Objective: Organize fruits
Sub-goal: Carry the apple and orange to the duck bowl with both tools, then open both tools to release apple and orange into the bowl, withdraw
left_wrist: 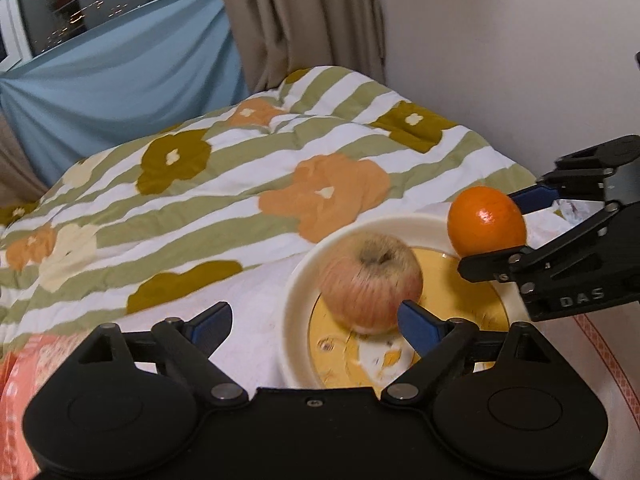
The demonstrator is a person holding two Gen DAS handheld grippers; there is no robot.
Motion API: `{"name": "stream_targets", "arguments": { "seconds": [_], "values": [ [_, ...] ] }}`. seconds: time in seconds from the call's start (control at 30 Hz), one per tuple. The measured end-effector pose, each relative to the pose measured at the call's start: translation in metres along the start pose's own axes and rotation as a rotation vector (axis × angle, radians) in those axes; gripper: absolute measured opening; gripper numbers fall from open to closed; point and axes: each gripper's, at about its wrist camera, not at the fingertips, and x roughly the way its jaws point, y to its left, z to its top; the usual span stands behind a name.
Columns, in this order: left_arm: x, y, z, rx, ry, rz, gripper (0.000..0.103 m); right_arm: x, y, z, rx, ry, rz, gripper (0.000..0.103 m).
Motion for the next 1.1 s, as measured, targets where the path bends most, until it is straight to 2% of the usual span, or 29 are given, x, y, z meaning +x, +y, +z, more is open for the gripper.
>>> {"name": "stream_targets", "arguments": {
  "seconds": [0.23, 0.43, 0.5, 0.57, 0.67, 0.8, 1.1],
  "values": [
    [-0.008, 0.005, -0.013, -0.017, 0.023, 0.038, 0.097, 0.024, 0.015, -0.005, -0.130, 0.013, 0.001, 0.077],
    [-0.007, 0.004, -0.016, -0.022, 0.030, 0.042, 0.097, 0.034, 0.016, -0.008, -0.145, 0.027, 0.005, 0.078],
    [-0.007, 0.005, -0.018, -0.026, 0.031, 0.046, 0.097, 0.035, 0.018, -0.008, -0.152, 0.022, -0.012, 0.081],
    [-0.008, 0.005, -0.019, -0.031, 0.034, 0.053, 0.097, 0.032, 0.020, -0.007, -0.163, -0.001, -0.045, 0.103],
    [-0.012, 0.006, -0.021, -0.044, 0.035, 0.065, 0.097, 0.021, 0.018, -0.007, -0.144, -0.052, -0.082, 0.103],
    [-0.022, 0.006, -0.023, -0.053, 0.031, 0.088, 0.097, 0.011, 0.012, -0.006, -0.079, -0.052, -0.074, 0.103],
    [-0.071, 0.014, -0.028, -0.085, -0.030, 0.140, 0.097, -0.045, 0.022, 0.005, 0.000, -0.116, -0.106, 0.103]
  ]
}}
